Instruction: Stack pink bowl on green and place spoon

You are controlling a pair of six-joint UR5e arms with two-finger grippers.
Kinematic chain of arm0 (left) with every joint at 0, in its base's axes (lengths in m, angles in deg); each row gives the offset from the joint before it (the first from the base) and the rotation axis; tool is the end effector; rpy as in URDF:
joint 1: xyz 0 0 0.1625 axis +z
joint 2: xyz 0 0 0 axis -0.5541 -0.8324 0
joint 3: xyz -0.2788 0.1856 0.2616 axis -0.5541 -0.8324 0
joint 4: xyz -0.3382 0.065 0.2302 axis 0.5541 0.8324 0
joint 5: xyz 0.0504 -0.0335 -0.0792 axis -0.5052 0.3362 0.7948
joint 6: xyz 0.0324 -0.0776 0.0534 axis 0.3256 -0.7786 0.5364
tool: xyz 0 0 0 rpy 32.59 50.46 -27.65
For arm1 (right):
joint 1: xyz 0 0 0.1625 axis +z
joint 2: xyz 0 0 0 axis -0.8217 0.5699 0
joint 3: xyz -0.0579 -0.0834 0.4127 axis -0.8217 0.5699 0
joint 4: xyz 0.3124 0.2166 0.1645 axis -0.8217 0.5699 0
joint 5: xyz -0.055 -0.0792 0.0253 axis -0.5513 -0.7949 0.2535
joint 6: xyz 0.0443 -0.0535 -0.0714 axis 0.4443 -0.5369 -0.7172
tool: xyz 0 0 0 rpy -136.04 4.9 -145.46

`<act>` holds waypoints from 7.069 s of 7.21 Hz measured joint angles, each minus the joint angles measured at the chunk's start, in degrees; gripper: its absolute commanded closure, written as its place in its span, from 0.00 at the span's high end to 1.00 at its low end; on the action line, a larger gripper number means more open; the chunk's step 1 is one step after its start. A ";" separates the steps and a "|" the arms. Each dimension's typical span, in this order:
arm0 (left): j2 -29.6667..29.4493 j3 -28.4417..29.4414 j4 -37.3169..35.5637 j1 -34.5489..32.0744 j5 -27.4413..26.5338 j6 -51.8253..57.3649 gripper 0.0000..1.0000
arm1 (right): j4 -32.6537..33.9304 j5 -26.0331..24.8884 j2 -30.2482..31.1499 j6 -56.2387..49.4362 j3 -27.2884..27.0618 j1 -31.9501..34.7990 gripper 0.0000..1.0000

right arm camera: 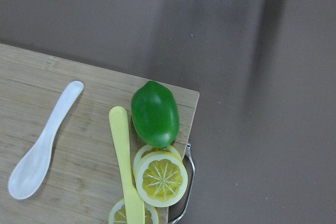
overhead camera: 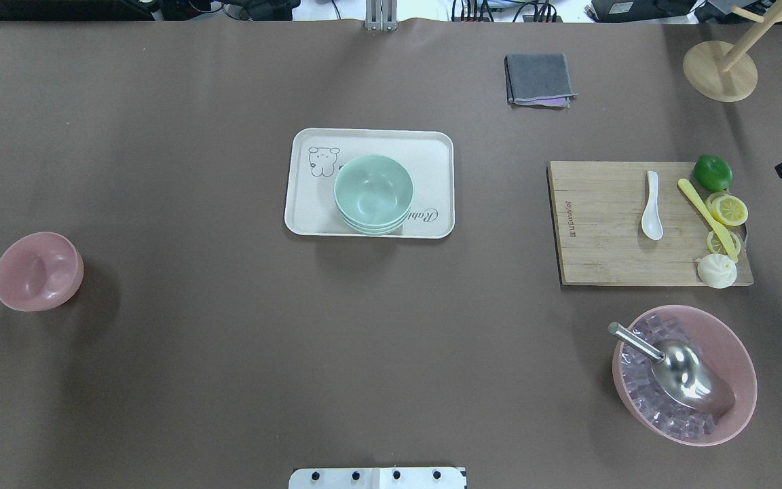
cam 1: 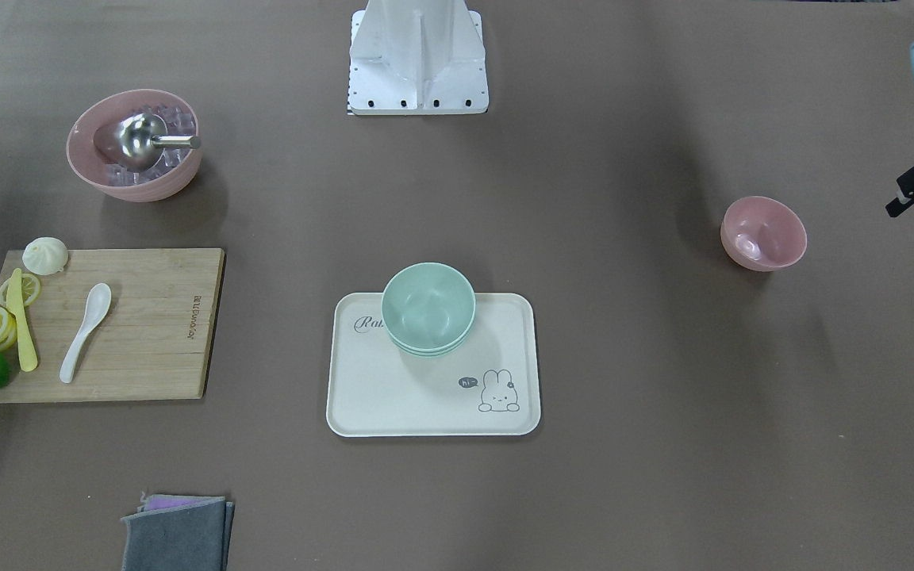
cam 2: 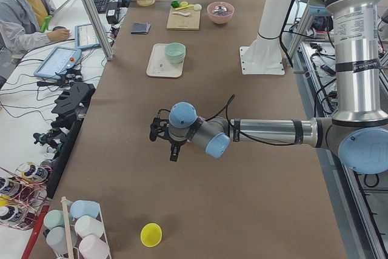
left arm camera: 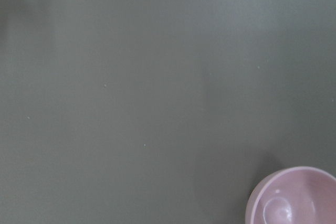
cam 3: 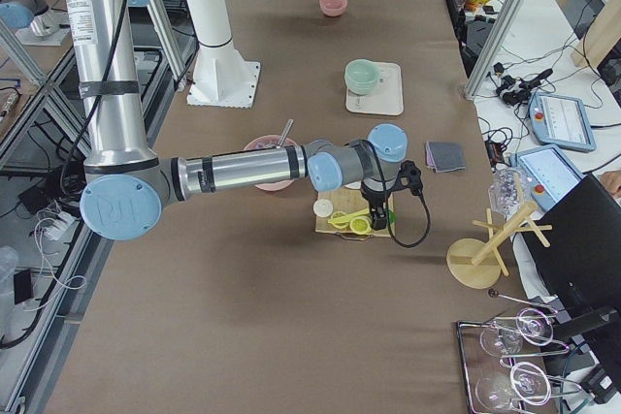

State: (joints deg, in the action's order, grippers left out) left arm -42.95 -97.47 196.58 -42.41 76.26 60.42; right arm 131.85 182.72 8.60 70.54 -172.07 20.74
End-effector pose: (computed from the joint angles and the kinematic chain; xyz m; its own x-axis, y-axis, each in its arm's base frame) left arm 0.0498 -0.4450 0.6154 0.5919 0.1092 -0.7986 0.0477 0.9843 0.1699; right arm -0.0704 -0.5418 0.5678 0.6662 -0.2225 0.7118 0.1298 0.9745 0.1832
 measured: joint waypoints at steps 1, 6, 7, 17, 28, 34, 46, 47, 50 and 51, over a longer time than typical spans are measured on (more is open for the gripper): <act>0.02 0.22 0.06 1.02 -0.08 -0.17 0.98 | -0.07 -0.07 -0.05 0.04 0.48 -0.08 1.00; -2.74 0.28 0.13 10.20 -1.56 -5.72 0.97 | -0.05 -0.16 0.02 0.09 1.35 -1.64 1.00; -2.77 0.36 0.12 10.68 -1.82 -6.06 0.97 | -0.05 -0.18 0.06 0.09 1.37 -2.00 1.00; -5.30 3.58 0.17 15.48 -3.51 -6.13 0.64 | 0.04 -0.03 -2.48 0.13 4.21 -4.67 1.00; -14.25 0.99 -0.40 16.44 0.40 -18.92 0.00 | -0.21 0.31 -5.14 7.09 4.04 -7.80 1.00; -39.20 2.32 -8.11 27.05 -4.58 -41.97 0.00 | -13.29 -2.51 -7.99 31.98 9.91 -17.64 1.00; -50.45 10.98 -7.55 34.39 -15.44 -46.26 0.97 | -14.13 -4.89 -10.06 35.69 12.08 -19.18 0.00; -50.45 10.89 -7.53 34.40 -15.54 -46.27 0.97 | -14.16 -4.81 -10.24 36.34 11.98 -19.17 0.00; -50.34 10.78 -7.52 34.47 -15.59 -46.28 0.97 | -14.16 -4.46 -10.89 36.45 11.88 -19.21 0.00; -50.28 10.75 -7.52 34.48 -15.59 -46.30 0.97 | -14.14 -4.27 -10.97 36.45 11.87 -19.22 0.00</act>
State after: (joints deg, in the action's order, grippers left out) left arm -93.23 -86.72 189.05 -7.93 60.67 14.12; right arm 117.72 178.45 -2.37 107.00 -160.20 1.52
